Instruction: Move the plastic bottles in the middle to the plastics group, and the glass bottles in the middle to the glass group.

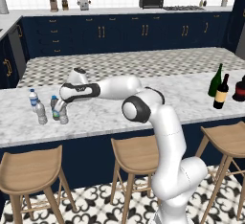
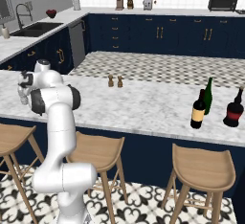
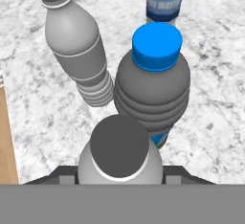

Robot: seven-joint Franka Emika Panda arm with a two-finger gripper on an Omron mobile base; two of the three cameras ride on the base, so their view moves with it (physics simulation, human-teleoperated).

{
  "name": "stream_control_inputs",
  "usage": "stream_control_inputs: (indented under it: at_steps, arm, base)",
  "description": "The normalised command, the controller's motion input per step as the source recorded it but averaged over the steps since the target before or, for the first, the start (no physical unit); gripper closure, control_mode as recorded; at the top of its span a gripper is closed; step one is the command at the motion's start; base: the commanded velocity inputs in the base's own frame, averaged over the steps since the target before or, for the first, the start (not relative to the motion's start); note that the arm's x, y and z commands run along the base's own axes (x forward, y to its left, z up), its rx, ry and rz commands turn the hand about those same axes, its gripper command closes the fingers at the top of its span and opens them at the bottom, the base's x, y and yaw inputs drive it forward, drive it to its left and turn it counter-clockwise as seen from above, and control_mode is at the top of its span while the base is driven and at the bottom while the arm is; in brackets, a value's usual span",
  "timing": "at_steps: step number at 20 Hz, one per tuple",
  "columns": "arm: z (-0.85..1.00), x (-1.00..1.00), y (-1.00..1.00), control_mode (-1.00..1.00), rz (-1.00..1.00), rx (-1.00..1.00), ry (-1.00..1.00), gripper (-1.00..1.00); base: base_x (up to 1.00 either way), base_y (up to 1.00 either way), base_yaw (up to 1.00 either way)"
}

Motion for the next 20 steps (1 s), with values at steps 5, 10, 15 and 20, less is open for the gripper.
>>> stream_control_inputs:
  at_steps: [5, 10, 15, 20]
  arm:
    - [-0.34, 0.00, -0.25, -1.00, -0.04, 0.00, 0.10, 1.00]
    - [-0.21, -0.07, -0.02, -1.00, 0.00, 0.00, 0.01, 1.00]
    - [0.00, 0.00, 0.00, -1.00, 0.00, 0.00, 0.00, -1.00]
    - [0.00, 0.00, 0.00, -1.00, 0.00, 0.00, 0.01, -1.00]
  base:
    - [0.00, 0.00, 0.00]
    - [0.00, 0.00, 0.00]
    - [0.00, 0.00, 0.00]
    - [0.00, 0.00, 0.00]
